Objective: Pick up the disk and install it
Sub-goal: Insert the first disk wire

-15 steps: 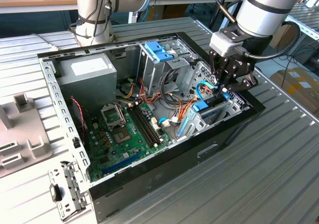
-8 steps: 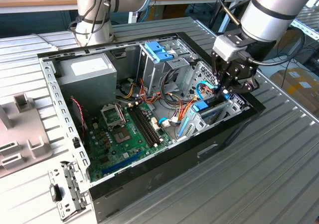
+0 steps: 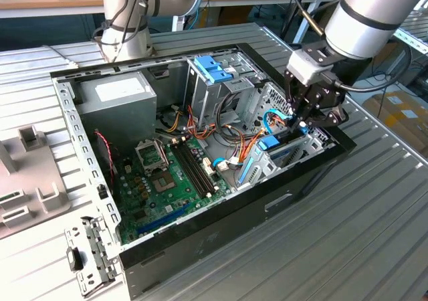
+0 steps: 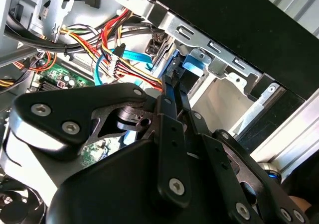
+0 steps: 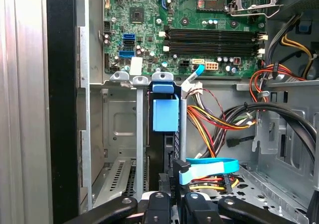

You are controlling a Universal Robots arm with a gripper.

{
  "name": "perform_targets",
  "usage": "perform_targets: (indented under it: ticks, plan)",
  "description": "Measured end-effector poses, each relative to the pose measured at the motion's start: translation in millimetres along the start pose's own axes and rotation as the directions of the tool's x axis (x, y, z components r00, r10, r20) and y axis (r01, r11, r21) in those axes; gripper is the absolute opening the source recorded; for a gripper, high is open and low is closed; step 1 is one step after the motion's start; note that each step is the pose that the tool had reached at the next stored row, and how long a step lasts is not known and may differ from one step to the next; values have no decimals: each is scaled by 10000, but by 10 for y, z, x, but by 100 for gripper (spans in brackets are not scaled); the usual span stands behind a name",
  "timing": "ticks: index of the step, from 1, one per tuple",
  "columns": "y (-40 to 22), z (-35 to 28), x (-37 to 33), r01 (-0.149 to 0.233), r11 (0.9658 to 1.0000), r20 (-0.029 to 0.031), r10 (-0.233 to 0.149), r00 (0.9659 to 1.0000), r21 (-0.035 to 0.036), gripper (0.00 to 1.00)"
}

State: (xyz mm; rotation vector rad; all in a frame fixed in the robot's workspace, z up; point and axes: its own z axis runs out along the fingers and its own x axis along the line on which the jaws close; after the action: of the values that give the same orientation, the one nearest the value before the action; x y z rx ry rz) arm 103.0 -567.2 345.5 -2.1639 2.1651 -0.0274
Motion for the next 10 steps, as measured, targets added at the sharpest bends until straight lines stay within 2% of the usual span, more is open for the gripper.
perform_targets:
  ticks: [5,10]
  plan:
    - [1,14,20,-9,10000,128,9,9999,0,17]
    - [2,22,58,-13,10000,186,13,9998,-1,17]
